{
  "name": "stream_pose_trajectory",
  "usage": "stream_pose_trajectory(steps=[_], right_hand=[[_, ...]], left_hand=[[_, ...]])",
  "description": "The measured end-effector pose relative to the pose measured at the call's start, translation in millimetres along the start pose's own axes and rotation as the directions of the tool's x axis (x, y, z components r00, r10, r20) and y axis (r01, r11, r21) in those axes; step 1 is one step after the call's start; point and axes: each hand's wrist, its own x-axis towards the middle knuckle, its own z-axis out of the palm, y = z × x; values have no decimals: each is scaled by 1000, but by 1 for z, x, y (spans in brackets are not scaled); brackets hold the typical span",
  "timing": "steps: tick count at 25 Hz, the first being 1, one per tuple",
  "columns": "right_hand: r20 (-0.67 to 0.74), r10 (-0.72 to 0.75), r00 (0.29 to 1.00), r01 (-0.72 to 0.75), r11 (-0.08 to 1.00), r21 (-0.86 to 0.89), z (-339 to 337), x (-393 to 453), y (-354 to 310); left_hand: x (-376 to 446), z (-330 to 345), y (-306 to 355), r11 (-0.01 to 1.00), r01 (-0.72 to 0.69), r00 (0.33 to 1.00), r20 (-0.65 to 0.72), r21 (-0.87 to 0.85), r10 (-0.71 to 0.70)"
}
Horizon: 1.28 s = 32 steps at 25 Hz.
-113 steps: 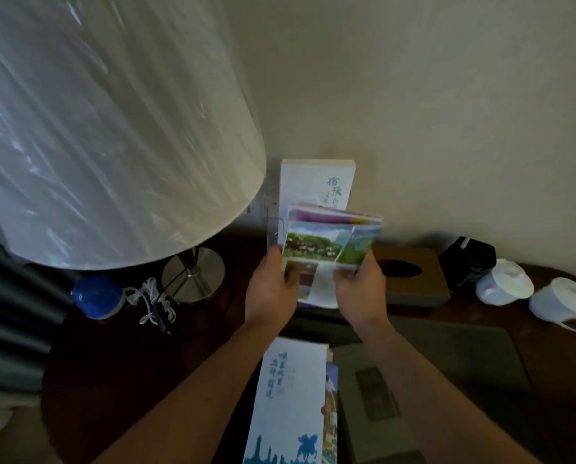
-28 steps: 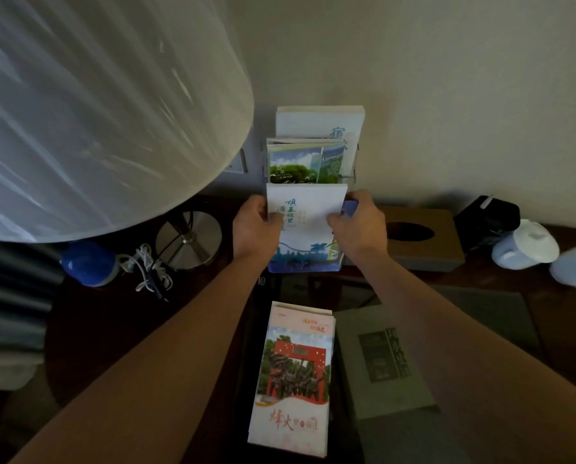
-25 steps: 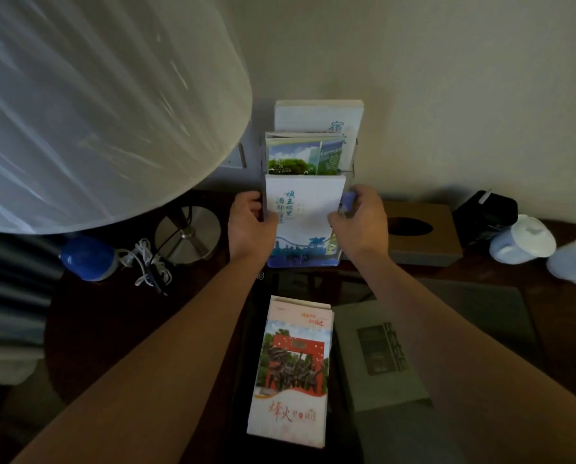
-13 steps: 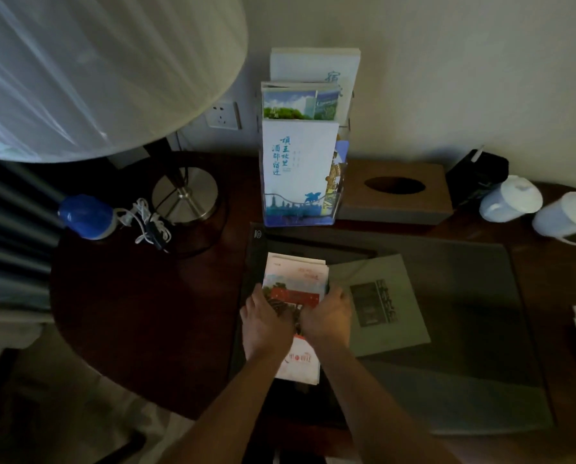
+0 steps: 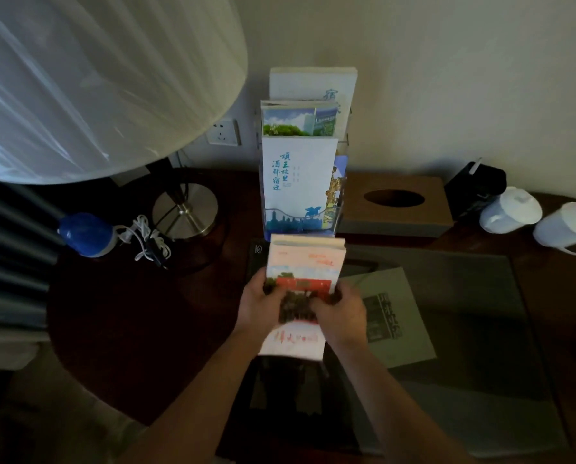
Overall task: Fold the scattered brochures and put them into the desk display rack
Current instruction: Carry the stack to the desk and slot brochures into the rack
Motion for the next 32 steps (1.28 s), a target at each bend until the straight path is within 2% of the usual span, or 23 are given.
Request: stream_pose_trajectory(steps=[2,4,8,10,15,19,22,26,32], right_hand=[[-20,-69,997,70,993,93,-6,7,-20],[-6,-93,996,93,988,124,-3,6,-28],[96,-85,992,88,996,-32,9,0,-14],[82,-112,990,117,991,-59,4,8,-17],[-6,-300,954,298,951,-81,-24,51,-73],[-57,-421,905,414,904,-105,-41,93,-131],[-55,-442,895,429,889,-162,-42,112,-154],[-1,-412,911,399,884,-241,-36,127,-155],[97,-362,927,370,843,-391,-28,130,-134]], left_hand=[[10,-7,9,989,-81,997,-28,-120,78],[10,-6,9,983,-119,992,-49,-143,113],[7,-2,-7,996,-59,998,-9,60,60],[12,-2,-4,979,-125,991,-25,164,130],[50,1,56,814,-419,876,-55,402,478],[89,5,112,747,-514,793,-98,421,601],[109,6,131,758,-522,780,-140,391,609],[124,7,124,790,-473,823,-125,390,555],[132,1,93,723,-356,862,-90,592,498]])
